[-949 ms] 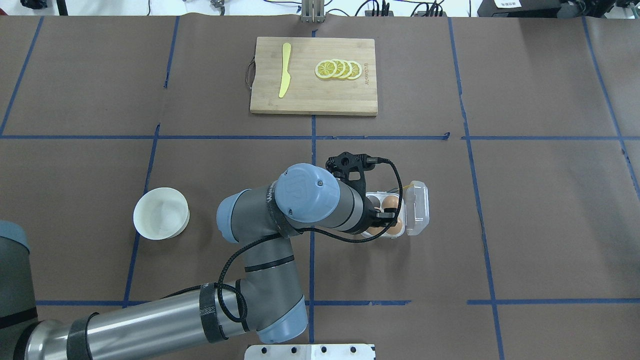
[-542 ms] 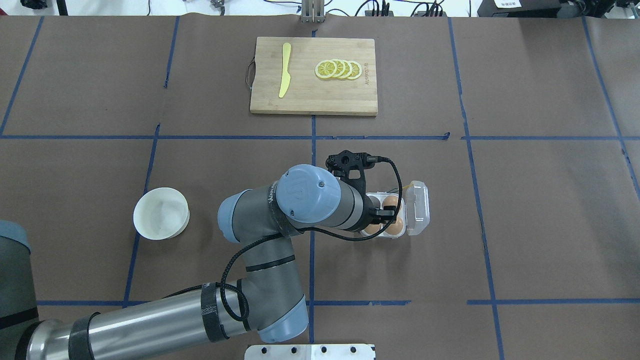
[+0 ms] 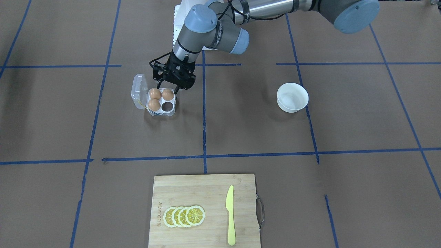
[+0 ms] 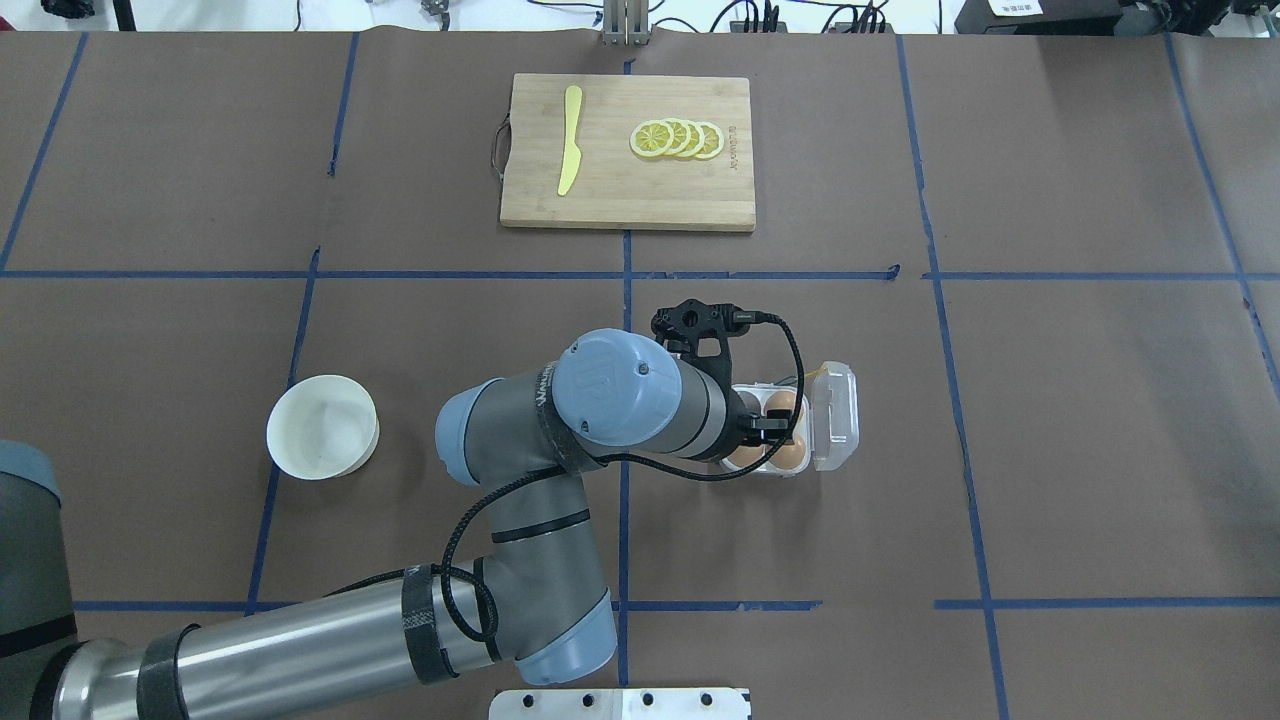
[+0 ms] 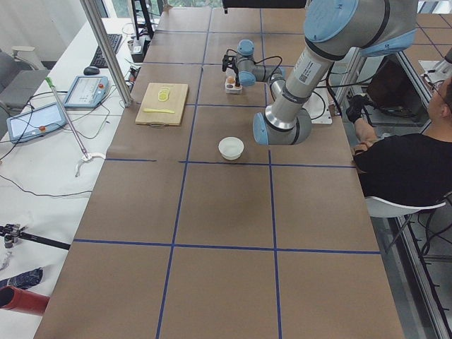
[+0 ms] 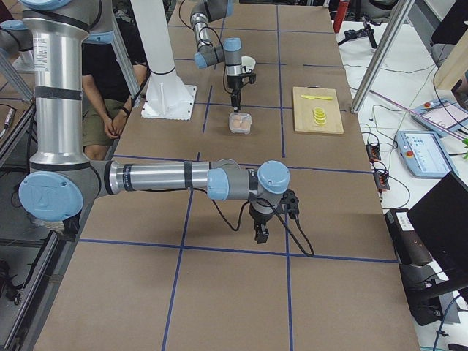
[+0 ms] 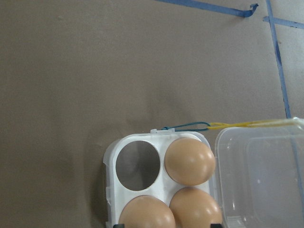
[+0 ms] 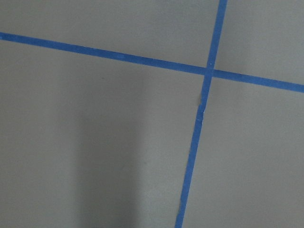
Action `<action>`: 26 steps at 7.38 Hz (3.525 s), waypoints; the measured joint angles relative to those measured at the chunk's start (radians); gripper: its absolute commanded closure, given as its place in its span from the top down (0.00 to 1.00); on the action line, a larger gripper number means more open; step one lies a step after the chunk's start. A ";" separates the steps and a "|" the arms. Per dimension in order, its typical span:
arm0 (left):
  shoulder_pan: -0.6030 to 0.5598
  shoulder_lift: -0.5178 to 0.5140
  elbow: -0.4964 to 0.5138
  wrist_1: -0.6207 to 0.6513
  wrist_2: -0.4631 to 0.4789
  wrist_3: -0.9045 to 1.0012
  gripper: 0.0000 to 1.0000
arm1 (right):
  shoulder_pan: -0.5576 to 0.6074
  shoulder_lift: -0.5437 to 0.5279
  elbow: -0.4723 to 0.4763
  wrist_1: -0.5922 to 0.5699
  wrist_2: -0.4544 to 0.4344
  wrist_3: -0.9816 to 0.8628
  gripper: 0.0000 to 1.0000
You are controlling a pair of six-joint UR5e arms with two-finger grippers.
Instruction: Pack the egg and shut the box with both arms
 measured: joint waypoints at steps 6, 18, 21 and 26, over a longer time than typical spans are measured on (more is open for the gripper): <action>-0.265 0.256 -0.249 0.173 -0.120 0.384 0.67 | -0.389 0.009 0.041 0.516 -0.034 0.892 1.00; -0.531 0.484 -0.342 0.169 -0.245 0.746 0.99 | -0.702 0.237 0.265 0.440 -0.273 1.518 1.00; -0.667 0.649 -0.414 0.168 -0.341 0.904 0.99 | -0.441 0.007 0.265 0.444 -0.101 1.093 1.00; -1.049 0.919 -0.383 0.189 -0.528 1.346 1.00 | 0.091 -0.109 -0.075 0.430 0.044 0.200 1.00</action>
